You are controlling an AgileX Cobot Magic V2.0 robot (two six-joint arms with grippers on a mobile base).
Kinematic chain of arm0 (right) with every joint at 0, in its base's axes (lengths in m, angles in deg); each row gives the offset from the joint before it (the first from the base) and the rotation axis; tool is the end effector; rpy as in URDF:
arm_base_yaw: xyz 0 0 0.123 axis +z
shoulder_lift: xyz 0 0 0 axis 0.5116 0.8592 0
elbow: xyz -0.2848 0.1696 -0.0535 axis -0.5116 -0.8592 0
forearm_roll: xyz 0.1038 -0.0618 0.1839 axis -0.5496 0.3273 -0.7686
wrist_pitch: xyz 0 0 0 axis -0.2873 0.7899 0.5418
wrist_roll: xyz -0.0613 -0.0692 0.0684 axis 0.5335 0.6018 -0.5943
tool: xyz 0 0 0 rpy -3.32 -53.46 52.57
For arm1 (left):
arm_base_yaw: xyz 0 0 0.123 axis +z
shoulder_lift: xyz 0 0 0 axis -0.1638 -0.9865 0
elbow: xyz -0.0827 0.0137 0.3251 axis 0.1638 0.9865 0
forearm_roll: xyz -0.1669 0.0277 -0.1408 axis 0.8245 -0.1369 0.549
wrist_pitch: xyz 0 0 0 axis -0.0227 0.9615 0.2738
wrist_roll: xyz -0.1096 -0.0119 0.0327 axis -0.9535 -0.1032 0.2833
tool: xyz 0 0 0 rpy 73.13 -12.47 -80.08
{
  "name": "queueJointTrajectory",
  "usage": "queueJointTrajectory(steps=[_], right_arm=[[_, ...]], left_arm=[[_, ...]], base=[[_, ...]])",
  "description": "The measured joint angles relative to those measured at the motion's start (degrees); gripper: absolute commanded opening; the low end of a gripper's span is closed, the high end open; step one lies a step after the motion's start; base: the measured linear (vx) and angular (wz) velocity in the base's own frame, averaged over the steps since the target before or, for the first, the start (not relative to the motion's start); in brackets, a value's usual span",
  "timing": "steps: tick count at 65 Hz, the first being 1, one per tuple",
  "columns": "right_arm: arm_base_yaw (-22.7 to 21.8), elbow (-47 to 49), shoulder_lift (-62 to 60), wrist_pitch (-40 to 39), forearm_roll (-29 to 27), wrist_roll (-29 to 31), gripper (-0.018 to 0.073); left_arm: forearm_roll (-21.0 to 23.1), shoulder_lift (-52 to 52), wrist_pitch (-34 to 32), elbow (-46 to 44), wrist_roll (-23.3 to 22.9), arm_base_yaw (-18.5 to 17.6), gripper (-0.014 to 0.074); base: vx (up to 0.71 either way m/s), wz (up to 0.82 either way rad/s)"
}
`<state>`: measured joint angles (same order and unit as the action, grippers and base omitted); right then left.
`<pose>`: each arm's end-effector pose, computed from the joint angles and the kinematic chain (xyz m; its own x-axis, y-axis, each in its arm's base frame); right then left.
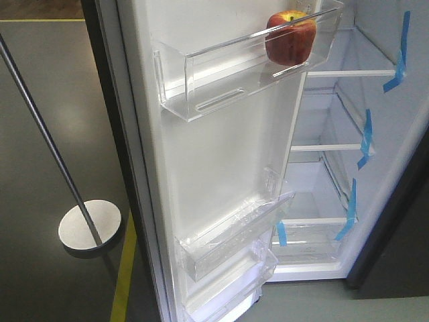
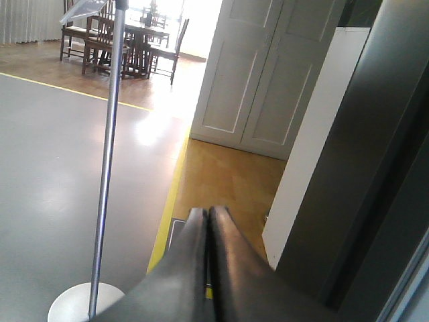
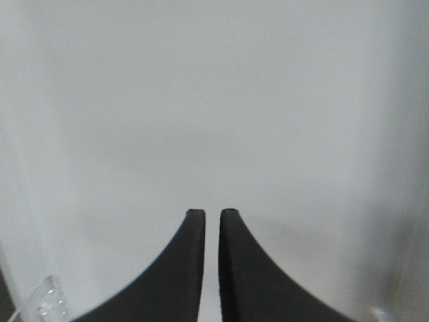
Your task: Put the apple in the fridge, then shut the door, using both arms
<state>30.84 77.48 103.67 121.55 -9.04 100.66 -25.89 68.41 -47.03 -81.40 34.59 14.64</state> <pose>0.2940 0.0846 0.5651 -0.0434 -0.0115 -0.9990 -0.7321 0.6808 0.0239 -0.0013 0.0010 0.1976 0.0040 -0.3277 -0.9448 -0.1054 0.9394 -0.3262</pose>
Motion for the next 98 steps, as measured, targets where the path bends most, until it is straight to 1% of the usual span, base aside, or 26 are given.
queueJointTrajectory(steps=[7,14,23,29,39,42,46,50,53,58,64,68,70,73,78,81,87,91,98], right_arm=[[0.0,-0.6,-3.7,2.6,3.9,-2.9,-0.0005],[0.0,-4.9,-8.5,3.4,6.9,-4.0,-0.0005],[0.0,-16.4,-17.0,1.9,8.3,-4.0,-0.0005],[0.0,-26.0,-23.8,0.4,8.7,-3.8,-0.0005],[0.0,-42.4,-36.5,-3.2,9.9,-3.7,-0.0005],[0.0,-47.1,-40.6,-4.6,10.8,-3.7,-0.0005],[0.0,-52.8,-45.8,-6.2,12.2,-4.2,-0.0005],[0.0,-57.6,-50.6,-6.9,13.4,-4.9,-0.0005],[0.0,-60.9,-53.9,-6.9,14.3,-6.1,-0.0005],[0.0,-65.4,-58.5,-6.9,15.7,-8.8,-0.0005],[0.0,-69.8,-63.3,-6.9,17.6,-10.4,-0.0005],[0.0,-71.9,-65.7,-7.0,18.7,-11.0,-0.0005],[0.0,-72.9,-66.6,-7.0,19.1,-11.2,-0.0005],[0.0,-73.9,-67.9,-7.1,19.6,-11.2,-0.0005],[0.0,-75.0,-69.1,-7.1,19.9,-11.3,-0.0005],[0.0,-75.2,-69.4,-7.1,20.0,-11.4,-0.0005],[0.0,-75.2,-69.5,-7.2,20.0,-11.4,-0.0005],[0.0,-75.2,-69.5,-7.4,19.9,-11.4,-0.0005],[0.0,-75.2,-69.5,-7.6,19.7,-11.4,-0.0005]], left_arm=[[0.0,0.0,0.0,0.0,0.0,0.0,-0.0006],[0.0,0.0,0.0,0.0,0.0,0.0,-0.0006],[0.6,0.0,0.0,0.0,-0.2,0.0,-0.0006],[3.7,0.0,0.0,0.0,-0.3,0.0,-0.0006],[14.9,0.0,-1.0,0.0,-0.4,0.0,-0.0006],[19.7,0.0,-1.6,0.0,-0.4,0.0,-0.0006],[24.5,0.0,-2.9,0.0,-0.4,0.0,-0.0006],[30.3,0.0,-4.2,0.0,-0.4,0.0,-0.0006],[36.1,0.0,-4.9,0.0,-0.5,0.0,-0.0006],[43.8,0.0,-6.0,0.0,-0.5,0.0,-0.0006],[55.7,0.0,-6.1,0.0,-0.5,0.0,-0.0006],[62.0,0.0,-5.4,-0.5,-0.5,0.0,-0.0006],[64.2,0.0,-4.9,-1.1,-0.5,0.0,-0.0006],[67.0,0.0,-3.9,-2.9,-0.5,0.0,-0.0006],[69.1,0.0,-1.9,-6.9,-0.5,0.0,-0.0006],[69.5,0.0,-1.3,-9.4,-0.3,0.0,-0.0006],[69.9,0.0,-1.3,-15.1,1.5,0.0,-0.0006],[70.0,-0.4,-2.4,-19.3,3.4,0.0,-0.0006],[70.2,-3.4,-4.9,-24.7,4.6,0.0,-0.0006]], base=[[0.0,0.0],[0.0,0.0],[0.0,0.0],[0.0,0.0],[0.0,0.0],[0.0,0.0],[0.0,0.0],[0.0,0.0],[0.0,0.0],[0.0,0.0],[0.0,0.0],[0.0,0.0],[0.0,0.0],[0.0,0.0],[0.0,0.0],[0.0,0.0],[0.0,0.0],[0.0,0.0],[0.0,0.0]])
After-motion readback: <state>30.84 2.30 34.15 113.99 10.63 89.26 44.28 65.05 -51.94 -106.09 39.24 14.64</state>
